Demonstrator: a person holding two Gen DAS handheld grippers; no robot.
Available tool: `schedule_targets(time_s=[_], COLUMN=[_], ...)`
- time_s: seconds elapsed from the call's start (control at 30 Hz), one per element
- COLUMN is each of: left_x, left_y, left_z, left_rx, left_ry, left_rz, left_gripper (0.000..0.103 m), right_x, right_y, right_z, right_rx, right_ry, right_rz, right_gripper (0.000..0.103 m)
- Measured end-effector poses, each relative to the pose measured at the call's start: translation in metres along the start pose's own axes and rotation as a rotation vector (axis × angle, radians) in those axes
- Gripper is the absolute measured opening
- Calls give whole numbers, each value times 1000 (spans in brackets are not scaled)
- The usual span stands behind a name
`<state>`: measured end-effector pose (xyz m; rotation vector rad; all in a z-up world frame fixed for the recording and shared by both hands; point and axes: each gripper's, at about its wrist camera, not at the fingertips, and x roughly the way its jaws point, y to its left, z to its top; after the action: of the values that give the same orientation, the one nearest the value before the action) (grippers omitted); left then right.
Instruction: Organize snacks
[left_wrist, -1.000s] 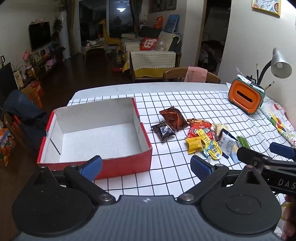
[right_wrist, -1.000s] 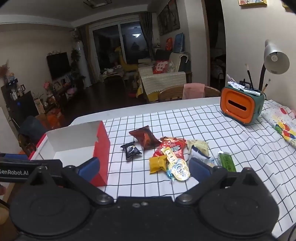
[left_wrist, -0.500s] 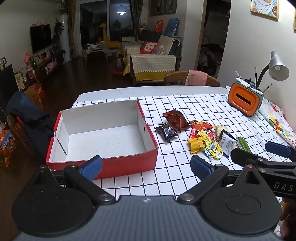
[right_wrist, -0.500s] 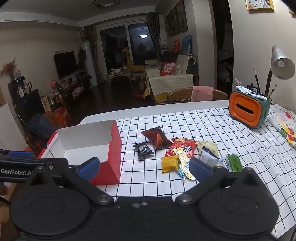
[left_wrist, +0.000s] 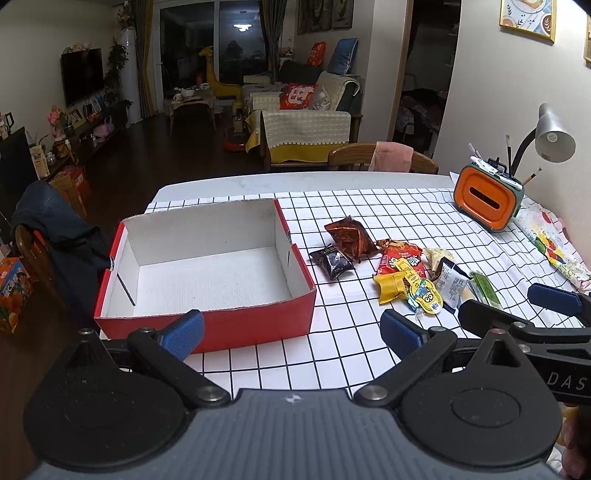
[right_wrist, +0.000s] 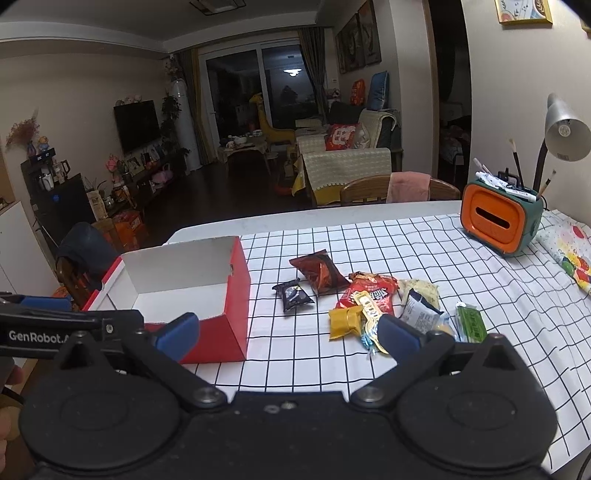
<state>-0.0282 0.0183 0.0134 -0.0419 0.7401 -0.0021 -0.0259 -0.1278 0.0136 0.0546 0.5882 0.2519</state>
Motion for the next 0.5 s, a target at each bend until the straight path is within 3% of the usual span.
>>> schedule_targets(time_s=[0.5], left_x=[-11], left_y=[0], left_z=[-6], left_rx=[-1], left_ry=[-9], left_rz=[-2], left_gripper=[102], right_x=[-9], right_y=[4], right_z=[-3], right_rx=[-6], right_ry=[0], right_rz=[-7], right_gripper=[102])
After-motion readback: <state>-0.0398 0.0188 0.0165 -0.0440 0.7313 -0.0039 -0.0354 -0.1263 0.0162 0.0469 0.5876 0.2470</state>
